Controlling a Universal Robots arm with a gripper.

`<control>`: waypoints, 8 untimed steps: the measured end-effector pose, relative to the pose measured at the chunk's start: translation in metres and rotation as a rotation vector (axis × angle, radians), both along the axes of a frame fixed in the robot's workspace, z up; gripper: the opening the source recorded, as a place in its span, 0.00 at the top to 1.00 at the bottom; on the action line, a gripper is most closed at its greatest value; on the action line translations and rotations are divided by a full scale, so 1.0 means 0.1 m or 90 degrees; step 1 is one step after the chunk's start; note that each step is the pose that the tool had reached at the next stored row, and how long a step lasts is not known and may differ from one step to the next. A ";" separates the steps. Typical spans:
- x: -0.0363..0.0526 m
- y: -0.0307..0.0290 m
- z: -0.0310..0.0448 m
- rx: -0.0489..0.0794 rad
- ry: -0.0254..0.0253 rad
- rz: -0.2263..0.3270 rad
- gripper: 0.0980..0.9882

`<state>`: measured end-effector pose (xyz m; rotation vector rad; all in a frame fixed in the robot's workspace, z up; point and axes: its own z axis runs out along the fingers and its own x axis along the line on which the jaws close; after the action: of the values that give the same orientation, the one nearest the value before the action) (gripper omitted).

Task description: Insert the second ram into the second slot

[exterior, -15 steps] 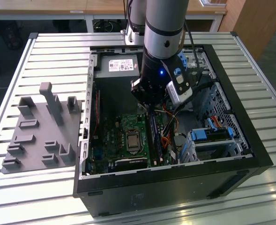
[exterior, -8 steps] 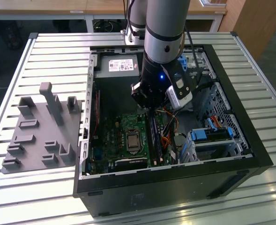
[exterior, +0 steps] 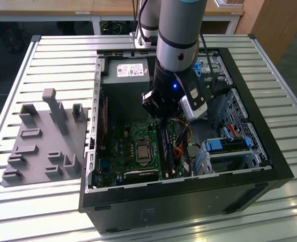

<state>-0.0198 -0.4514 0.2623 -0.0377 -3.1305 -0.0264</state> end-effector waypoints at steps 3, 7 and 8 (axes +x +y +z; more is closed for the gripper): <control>0.000 -0.012 -0.029 0.000 0.0001 -0.008 0.96; 0.005 -0.027 -0.066 0.000 0.0003 -0.016 0.96; 0.011 -0.028 -0.079 0.000 0.0004 -0.016 0.96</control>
<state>-0.0187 -0.4542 0.2544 -0.0780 -3.1292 -0.0267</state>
